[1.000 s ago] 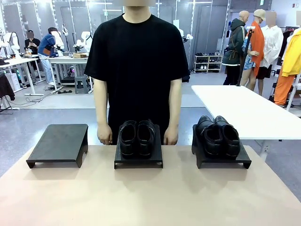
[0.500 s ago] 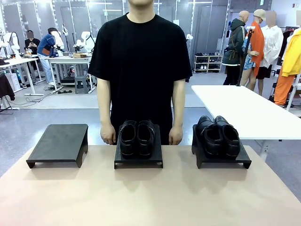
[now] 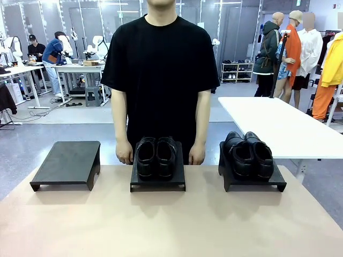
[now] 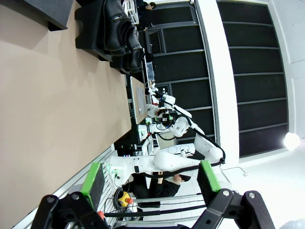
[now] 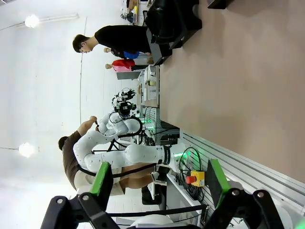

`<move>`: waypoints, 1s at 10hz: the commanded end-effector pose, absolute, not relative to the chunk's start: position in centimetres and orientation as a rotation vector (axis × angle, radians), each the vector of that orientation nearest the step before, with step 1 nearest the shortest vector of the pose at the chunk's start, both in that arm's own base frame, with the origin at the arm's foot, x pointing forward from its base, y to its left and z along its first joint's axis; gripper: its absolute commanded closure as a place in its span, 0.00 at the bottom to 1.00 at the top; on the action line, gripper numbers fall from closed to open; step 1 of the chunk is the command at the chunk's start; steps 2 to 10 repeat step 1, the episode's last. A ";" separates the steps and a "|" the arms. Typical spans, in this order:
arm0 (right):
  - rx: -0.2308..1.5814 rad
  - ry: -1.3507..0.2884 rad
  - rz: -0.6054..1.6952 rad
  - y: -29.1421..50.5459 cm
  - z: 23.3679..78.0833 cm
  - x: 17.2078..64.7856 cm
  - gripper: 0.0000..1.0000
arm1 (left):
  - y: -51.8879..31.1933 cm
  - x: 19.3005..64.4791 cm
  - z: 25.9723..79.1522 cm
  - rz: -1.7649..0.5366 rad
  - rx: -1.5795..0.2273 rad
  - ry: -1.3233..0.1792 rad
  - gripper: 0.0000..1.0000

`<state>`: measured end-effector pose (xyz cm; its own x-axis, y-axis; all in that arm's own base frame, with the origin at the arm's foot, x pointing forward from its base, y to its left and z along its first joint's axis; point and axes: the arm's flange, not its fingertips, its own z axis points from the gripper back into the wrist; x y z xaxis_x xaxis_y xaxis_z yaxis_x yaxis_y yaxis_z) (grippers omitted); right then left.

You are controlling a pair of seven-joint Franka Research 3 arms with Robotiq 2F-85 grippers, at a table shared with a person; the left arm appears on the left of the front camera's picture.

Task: Place the shoes on the stand as instructed by the person.
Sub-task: Pick up another pair of Shoes and place it on the Shoes Stand indicated by the person.

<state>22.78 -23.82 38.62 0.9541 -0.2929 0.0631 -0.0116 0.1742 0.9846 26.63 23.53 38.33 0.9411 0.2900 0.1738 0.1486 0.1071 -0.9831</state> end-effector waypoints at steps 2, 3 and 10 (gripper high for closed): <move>1.381 -0.267 -0.177 -23.7 38.7 22.4 0.00 | 23.3 26.5 38.5 0.103 -1.462 -0.384 0.00; 1.381 -0.267 -0.177 -23.7 38.7 22.4 0.00 | 23.3 26.5 38.5 0.103 -1.462 -0.384 0.00; 1.381 -0.267 -0.177 -23.7 38.7 22.4 0.00 | 23.3 26.5 38.5 0.103 -1.462 -0.384 0.00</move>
